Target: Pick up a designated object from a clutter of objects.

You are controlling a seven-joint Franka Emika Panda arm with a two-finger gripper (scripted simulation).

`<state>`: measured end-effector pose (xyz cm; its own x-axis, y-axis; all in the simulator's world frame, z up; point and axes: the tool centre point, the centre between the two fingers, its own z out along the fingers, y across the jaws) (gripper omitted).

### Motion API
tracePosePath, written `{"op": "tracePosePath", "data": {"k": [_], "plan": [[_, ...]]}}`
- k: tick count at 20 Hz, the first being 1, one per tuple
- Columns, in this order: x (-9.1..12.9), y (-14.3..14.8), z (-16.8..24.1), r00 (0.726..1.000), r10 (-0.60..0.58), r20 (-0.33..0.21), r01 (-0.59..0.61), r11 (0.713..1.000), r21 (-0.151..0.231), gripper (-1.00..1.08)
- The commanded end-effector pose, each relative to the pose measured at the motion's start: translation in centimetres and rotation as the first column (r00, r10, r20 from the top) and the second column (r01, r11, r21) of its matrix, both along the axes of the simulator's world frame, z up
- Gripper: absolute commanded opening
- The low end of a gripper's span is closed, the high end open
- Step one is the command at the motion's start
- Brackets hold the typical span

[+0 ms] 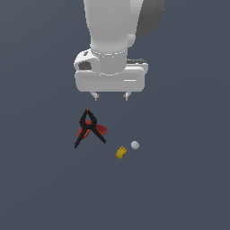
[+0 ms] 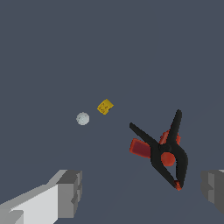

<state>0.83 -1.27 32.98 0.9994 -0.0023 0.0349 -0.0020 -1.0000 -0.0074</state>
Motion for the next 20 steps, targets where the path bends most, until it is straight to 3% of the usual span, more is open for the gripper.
{"op": "tracePosePath", "data": {"k": [1,11,20], "plan": [[0.0,0.0,0.0,1.000,0.000,0.000,0.000,1.000,0.000,1.00],[0.7,1.7,2.0,0.999,-0.005,0.038,0.004,1.000,0.027,1.00],[1.5,1.8,0.5,0.998,-0.047,0.031,0.046,0.999,0.029,1.00]]}}
